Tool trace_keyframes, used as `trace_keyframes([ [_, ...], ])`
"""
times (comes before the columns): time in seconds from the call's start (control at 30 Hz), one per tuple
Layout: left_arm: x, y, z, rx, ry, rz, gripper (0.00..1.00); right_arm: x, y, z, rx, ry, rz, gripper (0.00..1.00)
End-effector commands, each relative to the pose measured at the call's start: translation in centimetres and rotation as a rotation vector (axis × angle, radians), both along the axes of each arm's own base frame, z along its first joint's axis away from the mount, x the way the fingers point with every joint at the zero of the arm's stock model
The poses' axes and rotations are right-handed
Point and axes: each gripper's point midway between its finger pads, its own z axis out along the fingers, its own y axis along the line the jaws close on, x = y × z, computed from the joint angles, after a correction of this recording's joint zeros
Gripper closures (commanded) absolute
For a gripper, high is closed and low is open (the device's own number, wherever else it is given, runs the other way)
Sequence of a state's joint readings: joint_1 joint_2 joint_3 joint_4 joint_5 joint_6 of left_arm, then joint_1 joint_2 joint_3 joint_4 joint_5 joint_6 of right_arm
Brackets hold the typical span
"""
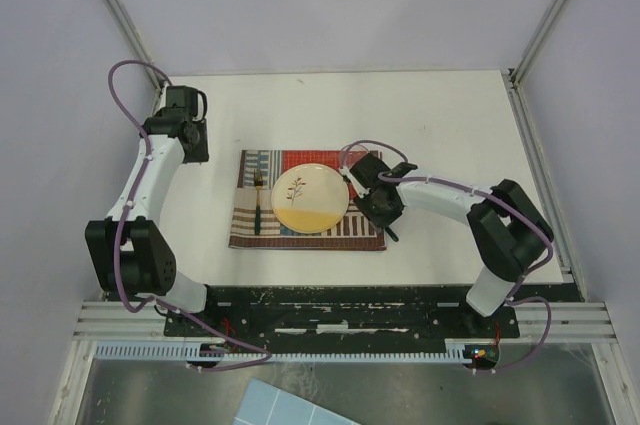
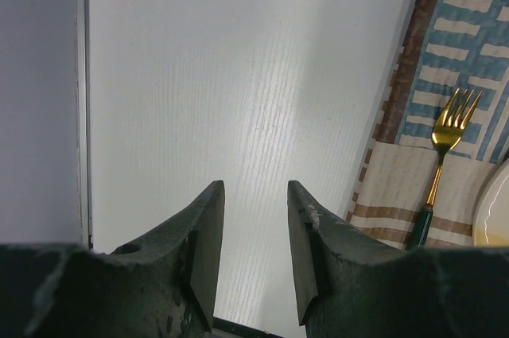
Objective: Set the dinner table for one person
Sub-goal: Adjust the knife on the napkin.
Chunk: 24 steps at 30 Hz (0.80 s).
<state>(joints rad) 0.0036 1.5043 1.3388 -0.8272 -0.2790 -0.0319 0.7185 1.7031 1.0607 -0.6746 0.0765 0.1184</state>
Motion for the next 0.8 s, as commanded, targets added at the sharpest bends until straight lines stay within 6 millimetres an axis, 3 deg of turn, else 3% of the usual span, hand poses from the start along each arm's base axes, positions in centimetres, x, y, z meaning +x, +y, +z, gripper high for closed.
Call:
trace_keyframes([
  [0.0,0.4,0.5,0.7,0.018,-0.039,-0.016,0.56,0.7,1.6,0.9,0.074,0.015,0.010,0.60],
  [0.3,0.5,0.9,0.7,0.026,-0.036,-0.009,0.56,1.9,2.1,0.7,0.146,0.052,-0.011,0.60],
  [0.5,0.7,0.8,0.8,0.026,-0.037,-0.012,0.56,2.1,1.3,0.7,0.139,0.030,-0.024,0.61],
  [0.77,1.2,0.7,0.9,0.020,-0.040,-0.014,0.57,0.9,0.7,0.7,0.143,0.086,0.003,0.60],
])
